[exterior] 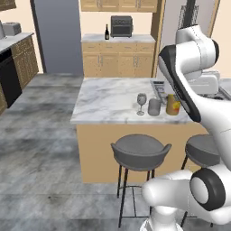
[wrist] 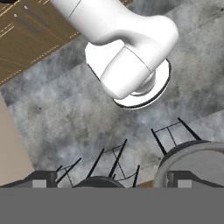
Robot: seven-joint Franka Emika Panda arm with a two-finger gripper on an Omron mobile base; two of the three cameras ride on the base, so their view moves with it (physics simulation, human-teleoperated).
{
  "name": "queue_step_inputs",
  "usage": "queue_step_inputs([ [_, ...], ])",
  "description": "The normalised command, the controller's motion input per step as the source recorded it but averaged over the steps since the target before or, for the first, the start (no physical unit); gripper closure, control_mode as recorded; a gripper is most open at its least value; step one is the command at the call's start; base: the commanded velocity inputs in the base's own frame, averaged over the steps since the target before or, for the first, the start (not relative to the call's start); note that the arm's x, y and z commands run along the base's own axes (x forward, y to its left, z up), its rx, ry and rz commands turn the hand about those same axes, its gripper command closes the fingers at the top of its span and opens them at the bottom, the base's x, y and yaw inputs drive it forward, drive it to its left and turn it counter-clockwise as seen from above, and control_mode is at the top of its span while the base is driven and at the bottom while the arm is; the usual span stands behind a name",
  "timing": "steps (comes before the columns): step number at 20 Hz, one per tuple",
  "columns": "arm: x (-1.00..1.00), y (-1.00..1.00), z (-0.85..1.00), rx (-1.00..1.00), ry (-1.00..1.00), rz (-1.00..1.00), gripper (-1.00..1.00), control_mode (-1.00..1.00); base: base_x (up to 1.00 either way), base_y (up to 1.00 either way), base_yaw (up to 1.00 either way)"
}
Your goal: There is a wine glass and glass cup on the dining counter. Place the wine bottle next to the wine glass and the juice bottle next to the glass cup.
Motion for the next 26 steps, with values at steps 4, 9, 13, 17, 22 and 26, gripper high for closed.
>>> queue_step_inputs([
  [4,0.00,0.00,0.00,0.00,0.00,0.00,-1.00,1.00,-0.07,1.00,0.01],
  [9,0.00,0.00,0.00,0.00,0.00,0.00,-1.00,1.00,0.01,1.00,0.00],
  [13,0.00,0.00,0.00,0.00,0.00,0.00,-1.00,1.00,0.08,1.00,0.00],
  [17,0.00,0.00,0.00,0.00,0.00,0.00,-1.00,1.00,0.15,1.00,0.00],
  [22,0.00,0.00,0.00,0.00,0.00,0.00,-1.00,1.00,0.26,1.00,0.00],
  [26,0.00,0.00,0.00,0.00,0.00,0.00,-1.00,1.00,0.25,1.00,0.00],
])
